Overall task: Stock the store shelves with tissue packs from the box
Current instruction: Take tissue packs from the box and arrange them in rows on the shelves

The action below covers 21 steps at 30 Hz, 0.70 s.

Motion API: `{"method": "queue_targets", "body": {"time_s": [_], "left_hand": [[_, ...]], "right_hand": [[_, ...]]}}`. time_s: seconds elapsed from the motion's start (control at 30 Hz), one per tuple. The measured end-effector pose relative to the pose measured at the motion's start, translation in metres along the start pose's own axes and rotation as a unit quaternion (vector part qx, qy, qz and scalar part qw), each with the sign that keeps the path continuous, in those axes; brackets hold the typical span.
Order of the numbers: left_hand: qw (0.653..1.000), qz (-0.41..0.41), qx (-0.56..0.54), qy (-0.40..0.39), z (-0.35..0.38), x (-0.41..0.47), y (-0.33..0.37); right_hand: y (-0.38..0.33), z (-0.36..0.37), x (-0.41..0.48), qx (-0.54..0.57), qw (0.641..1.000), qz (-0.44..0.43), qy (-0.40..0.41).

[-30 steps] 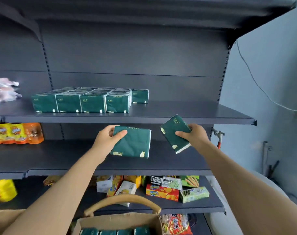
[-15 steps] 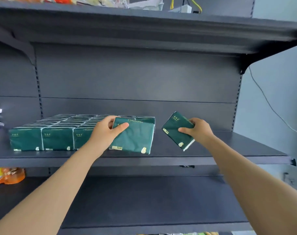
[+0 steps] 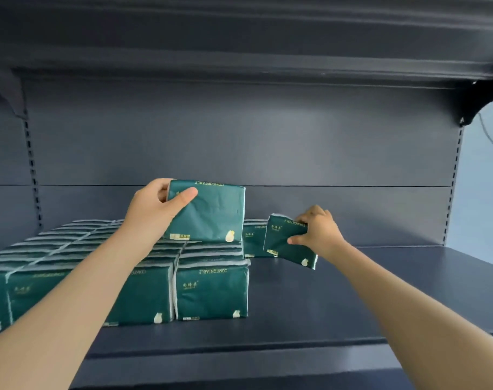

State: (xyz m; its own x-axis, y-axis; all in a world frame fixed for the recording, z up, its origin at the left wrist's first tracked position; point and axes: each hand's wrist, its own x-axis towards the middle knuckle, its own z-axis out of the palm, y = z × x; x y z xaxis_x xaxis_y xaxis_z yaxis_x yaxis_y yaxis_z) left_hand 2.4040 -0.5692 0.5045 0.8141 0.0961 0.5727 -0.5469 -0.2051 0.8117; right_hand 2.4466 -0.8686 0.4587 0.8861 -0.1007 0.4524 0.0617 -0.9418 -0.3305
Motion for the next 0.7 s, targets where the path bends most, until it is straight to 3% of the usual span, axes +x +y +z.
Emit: {"method": "queue_targets", "body": {"time_s": [0.13, 0.3, 0.53, 0.7], "left_hand": [[1.0, -0.007, 0.013, 0.027, 0.008, 0.015, -0.017], [0.998, -0.024, 0.02, 0.048, 0.019, 0.018, -0.034], [0.997, -0.033, 0.057, 0.05, 0.03, 0.01, -0.039], [0.99, -0.005, 0.133, 0.036, 0.037, 0.0, -0.026]], "right_hand": [[-0.005, 0.031, 0.029, -0.024, 0.997, -0.067, -0.007], [-0.009, 0.07, 0.056, -0.155, 0.973, -0.15, -0.078], [0.004, 0.086, 0.069, -0.115, 0.985, -0.113, -0.063], [-0.003, 0.072, 0.077, -0.086, 0.986, -0.08, -0.117]]}}
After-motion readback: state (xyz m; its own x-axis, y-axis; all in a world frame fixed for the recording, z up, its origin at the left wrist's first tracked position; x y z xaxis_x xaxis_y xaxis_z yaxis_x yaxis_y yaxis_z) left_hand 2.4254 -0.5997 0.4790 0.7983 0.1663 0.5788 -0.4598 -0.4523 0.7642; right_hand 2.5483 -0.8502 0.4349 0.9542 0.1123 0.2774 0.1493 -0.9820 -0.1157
